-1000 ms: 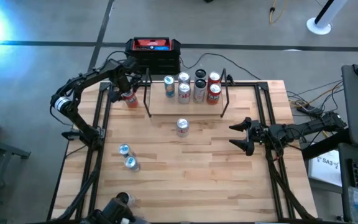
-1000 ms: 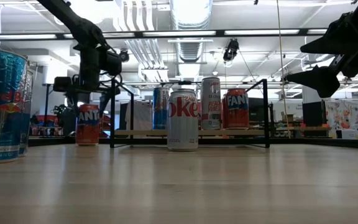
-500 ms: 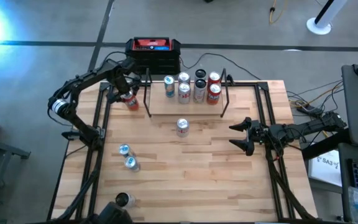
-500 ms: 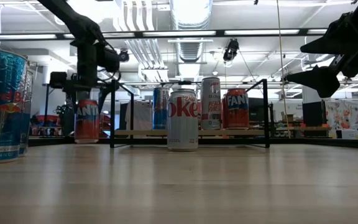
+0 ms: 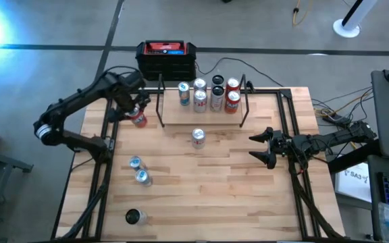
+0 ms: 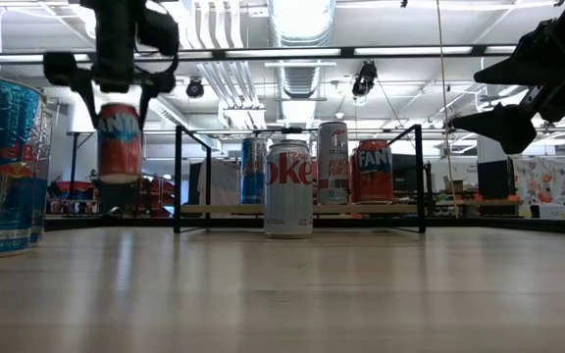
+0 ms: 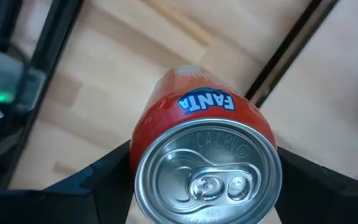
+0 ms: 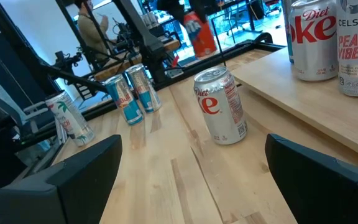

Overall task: Place canned beverage on shelf
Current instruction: Put the red soda can on the shelf aligned with the silver soda can

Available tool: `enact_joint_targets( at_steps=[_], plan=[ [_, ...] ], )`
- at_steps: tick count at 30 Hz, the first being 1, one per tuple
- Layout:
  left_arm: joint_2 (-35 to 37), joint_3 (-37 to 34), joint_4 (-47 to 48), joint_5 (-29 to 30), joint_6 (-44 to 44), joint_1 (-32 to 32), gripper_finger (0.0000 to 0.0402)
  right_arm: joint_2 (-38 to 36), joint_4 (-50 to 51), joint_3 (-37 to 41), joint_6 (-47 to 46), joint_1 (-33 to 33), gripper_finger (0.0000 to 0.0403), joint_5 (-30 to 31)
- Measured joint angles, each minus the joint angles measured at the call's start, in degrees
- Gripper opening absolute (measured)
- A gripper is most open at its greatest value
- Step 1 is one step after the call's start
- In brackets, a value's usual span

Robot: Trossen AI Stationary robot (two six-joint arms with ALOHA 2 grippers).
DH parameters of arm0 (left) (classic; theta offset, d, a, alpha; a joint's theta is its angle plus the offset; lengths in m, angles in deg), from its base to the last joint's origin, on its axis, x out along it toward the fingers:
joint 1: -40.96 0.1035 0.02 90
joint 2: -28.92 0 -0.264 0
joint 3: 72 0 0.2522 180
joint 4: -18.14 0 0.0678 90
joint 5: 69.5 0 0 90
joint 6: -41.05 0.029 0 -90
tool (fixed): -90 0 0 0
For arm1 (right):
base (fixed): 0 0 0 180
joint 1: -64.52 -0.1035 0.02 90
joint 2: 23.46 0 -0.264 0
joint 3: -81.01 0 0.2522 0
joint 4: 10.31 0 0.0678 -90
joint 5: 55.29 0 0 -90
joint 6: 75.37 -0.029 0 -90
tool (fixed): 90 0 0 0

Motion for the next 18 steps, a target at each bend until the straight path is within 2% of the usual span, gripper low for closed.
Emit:
enact_joint_targets(
  at_steps=[9,18],
  plan=[
    [-0.74,7.14,6.35,0.00,0.96,-10.39,0.0283,0.00,0.00,0.02,0.00,-0.02,0.0380,0.00],
    [-7.43,15.49,6.84,1.06,1.69,-18.35,0.0283,0.00,0.00,0.02,0.00,0.00,0.0380,0.00]
  ],
)
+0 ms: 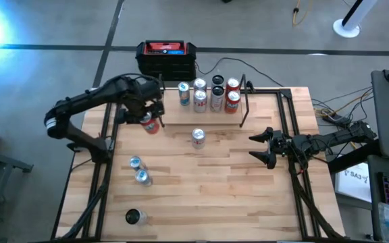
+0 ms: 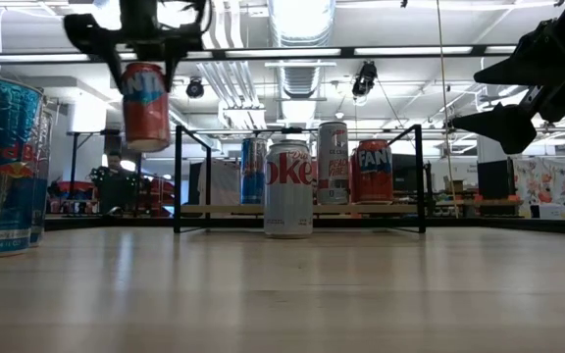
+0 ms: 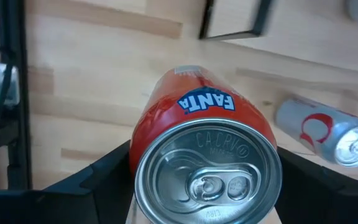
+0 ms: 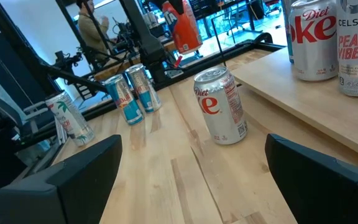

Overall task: Place canned beverage on shelf
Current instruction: Put the red soda can on the shelf aligned with the silver soda can

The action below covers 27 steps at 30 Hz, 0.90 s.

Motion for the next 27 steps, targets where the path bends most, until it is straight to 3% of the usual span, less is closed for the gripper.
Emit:
enact_joint_targets(
  at_steps=[16,27],
  plan=[
    [-21.64,27.26,4.18,4.52,11.66,-0.68,0.0283,0.00,0.00,-0.01,0.00,0.00,0.0380,0.00],
    [-36.79,45.60,4.12,3.76,17.38,-0.67,0.0283,0.02,0.00,-0.01,0.00,0.00,0.0380,0.00]
  ],
)
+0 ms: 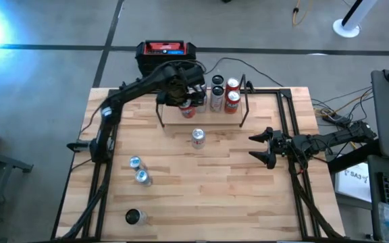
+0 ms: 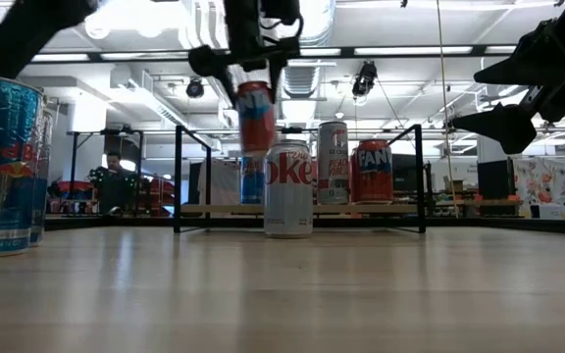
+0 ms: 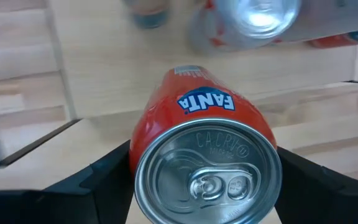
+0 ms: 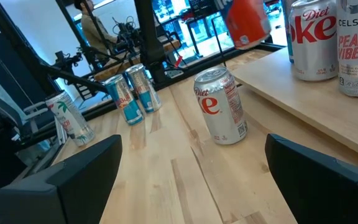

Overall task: Place canned beverage on shelf
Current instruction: Put the red soda can on the shelf aligned with the silver soda can

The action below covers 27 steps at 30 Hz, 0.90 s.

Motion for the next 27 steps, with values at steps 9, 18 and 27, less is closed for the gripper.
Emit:
enact_joint_targets(
  at_steps=[9,18,27],
  plan=[
    [-4.13,1.60,-0.02,-2.96,2.16,0.19,0.0283,0.00,0.00,-0.01,0.02,-0.02,0.0380,-0.02],
    [-4.56,1.03,-0.01,-1.06,3.97,0.15,0.0283,0.00,0.00,0.01,0.01,-0.02,0.0380,-0.02],
    [-4.55,-1.78,-1.75,-0.67,5.29,-0.21,0.0285,0.00,0.00,0.01,0.00,0.00,0.0380,-0.02]
  ],
)
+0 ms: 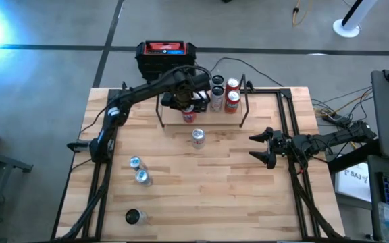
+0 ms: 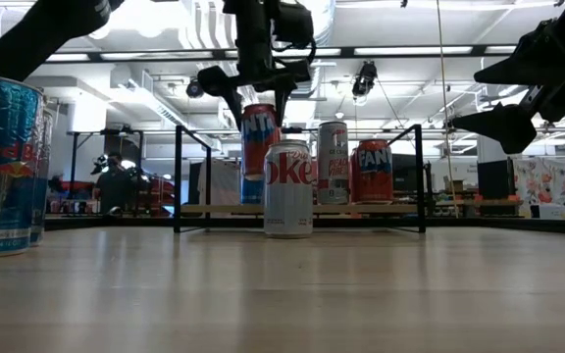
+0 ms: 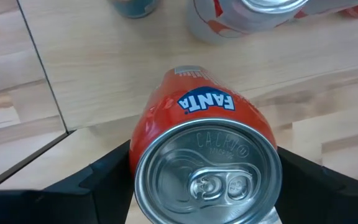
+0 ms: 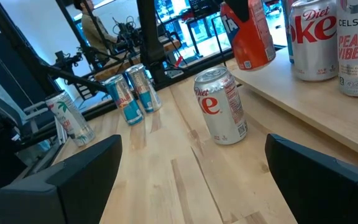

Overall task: Place canned beverage on shelf
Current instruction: Put the red soda can on the shelf aligned with the silver soda can

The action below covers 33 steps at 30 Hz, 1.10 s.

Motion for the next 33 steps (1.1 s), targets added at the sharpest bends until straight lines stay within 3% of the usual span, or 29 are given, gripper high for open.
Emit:
enact_joint_targets(
  at_steps=[33],
  plan=[
    [0.00,-9.12,-9.46,0.21,3.77,0.66,0.0288,0.00,-0.02,-0.01,0.01,-0.01,0.0380,0.00]
  ],
)
